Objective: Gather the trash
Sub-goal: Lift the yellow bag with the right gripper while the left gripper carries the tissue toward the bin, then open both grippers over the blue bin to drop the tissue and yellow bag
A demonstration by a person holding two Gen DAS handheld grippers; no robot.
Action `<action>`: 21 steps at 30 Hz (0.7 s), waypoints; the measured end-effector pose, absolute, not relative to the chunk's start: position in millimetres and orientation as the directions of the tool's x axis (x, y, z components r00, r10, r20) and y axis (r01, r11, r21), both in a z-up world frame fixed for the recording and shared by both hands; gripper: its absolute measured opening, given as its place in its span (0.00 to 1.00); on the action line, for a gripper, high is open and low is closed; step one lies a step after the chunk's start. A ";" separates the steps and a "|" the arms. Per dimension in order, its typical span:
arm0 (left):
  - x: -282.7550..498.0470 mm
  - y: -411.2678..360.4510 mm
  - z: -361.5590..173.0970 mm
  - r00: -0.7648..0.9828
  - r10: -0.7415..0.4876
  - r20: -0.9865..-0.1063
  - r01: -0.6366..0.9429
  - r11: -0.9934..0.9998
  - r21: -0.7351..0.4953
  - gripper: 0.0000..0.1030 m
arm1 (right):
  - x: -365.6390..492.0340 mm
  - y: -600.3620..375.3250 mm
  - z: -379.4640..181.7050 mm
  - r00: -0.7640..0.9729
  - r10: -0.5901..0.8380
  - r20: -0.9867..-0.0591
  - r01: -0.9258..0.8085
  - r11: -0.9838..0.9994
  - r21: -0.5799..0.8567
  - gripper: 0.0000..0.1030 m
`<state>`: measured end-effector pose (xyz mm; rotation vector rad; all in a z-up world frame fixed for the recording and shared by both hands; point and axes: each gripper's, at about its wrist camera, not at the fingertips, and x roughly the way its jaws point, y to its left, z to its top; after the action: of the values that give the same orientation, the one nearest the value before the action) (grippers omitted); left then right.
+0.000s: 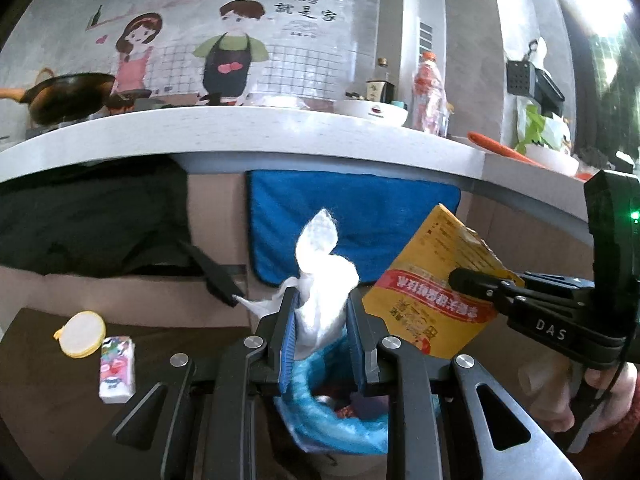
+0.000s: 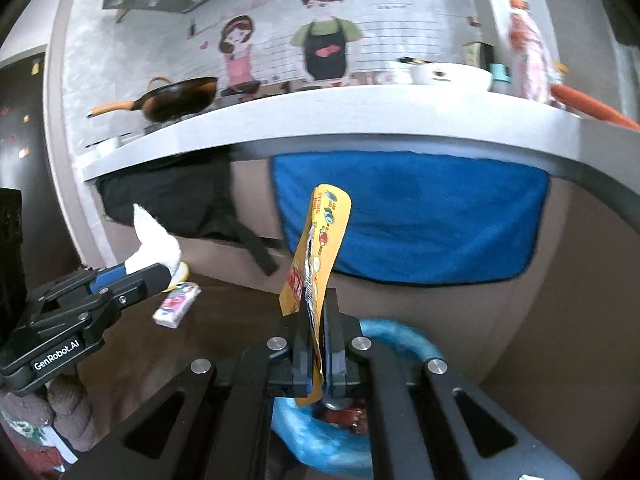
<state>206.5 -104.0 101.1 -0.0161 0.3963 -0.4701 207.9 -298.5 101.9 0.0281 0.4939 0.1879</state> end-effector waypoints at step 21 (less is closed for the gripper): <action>260.5 -164.2 9.4 0.728 -0.451 -0.516 0.433 0.887 -0.163 0.23 | 238.2 -358.0 25.0 0.809 0.148 -0.569 -0.066 0.985 0.162 0.03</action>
<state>260.5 -164.2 9.4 -0.0324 0.5775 -0.4866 238.2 -358.0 25.0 0.1372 0.6188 0.1145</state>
